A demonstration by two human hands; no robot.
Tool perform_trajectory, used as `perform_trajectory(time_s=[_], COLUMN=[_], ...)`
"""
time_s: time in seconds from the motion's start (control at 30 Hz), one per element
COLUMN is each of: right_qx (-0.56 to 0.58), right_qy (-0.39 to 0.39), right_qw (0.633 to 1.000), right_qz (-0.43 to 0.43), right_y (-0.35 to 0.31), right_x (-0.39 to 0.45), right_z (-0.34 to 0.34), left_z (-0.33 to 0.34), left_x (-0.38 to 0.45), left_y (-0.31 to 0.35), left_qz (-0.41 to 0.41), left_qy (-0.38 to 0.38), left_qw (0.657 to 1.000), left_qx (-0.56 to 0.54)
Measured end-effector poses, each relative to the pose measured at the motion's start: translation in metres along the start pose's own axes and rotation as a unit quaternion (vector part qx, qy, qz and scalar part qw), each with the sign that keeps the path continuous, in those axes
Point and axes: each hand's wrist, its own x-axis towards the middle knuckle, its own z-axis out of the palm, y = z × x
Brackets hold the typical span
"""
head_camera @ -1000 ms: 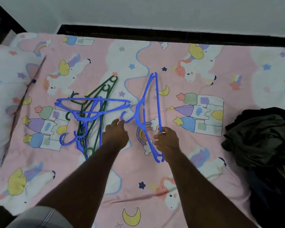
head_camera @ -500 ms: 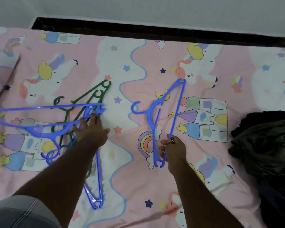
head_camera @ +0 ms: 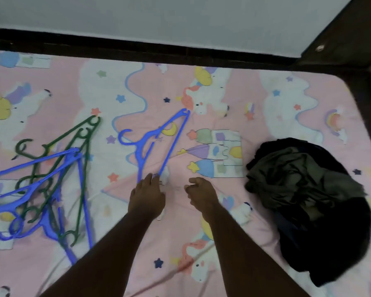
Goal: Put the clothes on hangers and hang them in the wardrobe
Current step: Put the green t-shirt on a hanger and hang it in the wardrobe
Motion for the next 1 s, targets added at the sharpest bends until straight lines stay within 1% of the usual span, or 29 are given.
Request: perform_trajectory(time_s=[0.1, 0.17, 0.3, 0.37, 0.43, 0.47, 0.53, 0.57, 0.6, 0.63, 0.7, 0.8, 0.87, 0.93, 1.0], right_qx=[-0.011, -0.025, -0.059, -0.073, -0.139, -0.19, -0.279, -0.297, -0.292, -0.268, -0.203, -0.118, -0.068, 0.036, 0.19], right_qy=[0.097, 0.162, 0.299, 0.332, 0.332, 0.317, 0.255, 0.223, 0.203, 0.201, 0.215, 0.256, 0.258, 0.218, 0.121], right_qw=[0.995, 0.985, 0.946, 0.93, 0.924, 0.923, 0.924, 0.928, 0.934, 0.941, 0.952, 0.952, 0.955, 0.964, 0.959], right_qz=[-0.03, -0.05, -0.11, -0.142, -0.131, -0.108, -0.054, -0.039, -0.038, -0.052, -0.075, -0.12, -0.133, -0.146, -0.174], right_y=[0.022, 0.03, 0.046, 0.059, 0.076, 0.085, 0.105, 0.113, 0.118, 0.12, 0.117, 0.097, 0.077, 0.056, 0.031], right_x=[-0.014, -0.03, -0.056, -0.059, -0.054, -0.051, -0.042, -0.038, -0.036, -0.036, -0.045, -0.071, -0.091, -0.112, -0.139], right_z=[-0.042, -0.079, -0.165, -0.209, -0.248, -0.264, -0.285, -0.293, -0.299, -0.304, -0.313, -0.327, -0.335, -0.341, -0.346], left_z=[0.016, 0.023, 0.035, 0.038, 0.042, 0.045, 0.05, 0.055, 0.062, 0.066, 0.063, 0.039, 0.027, 0.009, -0.006], left_x=[-0.014, -0.017, -0.031, -0.037, -0.046, -0.049, -0.052, -0.051, -0.046, -0.043, -0.043, -0.057, -0.062, -0.072, -0.076], left_y=[0.063, 0.107, 0.189, 0.226, 0.259, 0.272, 0.295, 0.302, 0.306, 0.311, 0.321, 0.338, 0.341, 0.346, 0.348], left_qz=[0.053, 0.071, 0.11, 0.119, 0.121, 0.121, 0.11, 0.096, 0.082, 0.064, 0.012, -0.101, -0.139, -0.161, -0.183], left_qy=[-0.046, -0.066, -0.109, -0.127, -0.143, -0.141, -0.157, -0.172, -0.188, -0.209, -0.224, -0.222, -0.233, -0.25, -0.276], left_qw=[0.997, 0.993, 0.983, 0.978, 0.973, 0.972, 0.969, 0.967, 0.963, 0.957, 0.934, 0.881, 0.846, 0.81, 0.78], left_qx=[-0.03, -0.065, -0.099, -0.114, -0.133, -0.143, -0.158, -0.164, -0.178, -0.192, -0.276, -0.405, -0.458, -0.505, -0.532])
